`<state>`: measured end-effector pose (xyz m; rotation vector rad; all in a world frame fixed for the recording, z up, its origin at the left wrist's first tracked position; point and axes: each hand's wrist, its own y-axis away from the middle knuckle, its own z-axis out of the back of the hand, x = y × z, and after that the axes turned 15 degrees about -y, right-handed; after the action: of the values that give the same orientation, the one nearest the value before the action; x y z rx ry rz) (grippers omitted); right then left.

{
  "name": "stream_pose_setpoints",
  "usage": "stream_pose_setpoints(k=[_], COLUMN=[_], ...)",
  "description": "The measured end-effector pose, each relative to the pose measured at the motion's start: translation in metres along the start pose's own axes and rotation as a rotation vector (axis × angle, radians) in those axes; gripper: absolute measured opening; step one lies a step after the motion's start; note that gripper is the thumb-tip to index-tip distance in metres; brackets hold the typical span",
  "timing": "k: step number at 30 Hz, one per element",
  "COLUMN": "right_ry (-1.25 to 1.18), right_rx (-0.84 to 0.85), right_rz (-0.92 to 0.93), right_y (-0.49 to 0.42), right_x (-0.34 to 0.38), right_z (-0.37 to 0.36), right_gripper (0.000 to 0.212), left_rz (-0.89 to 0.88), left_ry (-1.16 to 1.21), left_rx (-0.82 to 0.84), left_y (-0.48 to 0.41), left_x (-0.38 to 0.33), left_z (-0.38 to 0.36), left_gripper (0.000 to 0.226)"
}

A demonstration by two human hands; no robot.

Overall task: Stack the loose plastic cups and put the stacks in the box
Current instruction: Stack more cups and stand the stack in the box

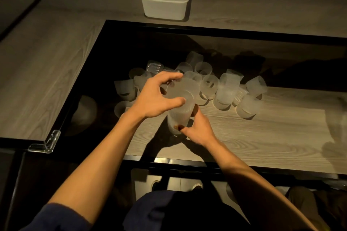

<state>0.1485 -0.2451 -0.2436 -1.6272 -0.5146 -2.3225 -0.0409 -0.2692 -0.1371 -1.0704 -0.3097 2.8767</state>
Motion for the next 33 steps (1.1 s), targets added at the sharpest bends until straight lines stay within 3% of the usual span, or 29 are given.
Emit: stream_pose_setpoints(k=[12,29,33], right_ry=[-0.011,-0.004,-0.007], right_rx=[0.02,0.004,0.006], right_rz=[-0.025,0.023,0.019], right_y=[-0.001,-0.002,-0.002], right_x=[-0.001,-0.003,-0.004], right_z=[0.002,0.001,0.0], right_gripper=[0.092,0.091,0.088], left_rz=[0.009,-0.111,-0.118], left_ry=[-0.018,-0.3,-0.366], left_rx=[0.0,0.007,0.085], left_y=[0.008,-0.006,-0.01], left_x=[0.007,-0.007,-0.009], left_z=[-0.004,0.014,0.01], left_gripper=[0.066,0.064,0.064])
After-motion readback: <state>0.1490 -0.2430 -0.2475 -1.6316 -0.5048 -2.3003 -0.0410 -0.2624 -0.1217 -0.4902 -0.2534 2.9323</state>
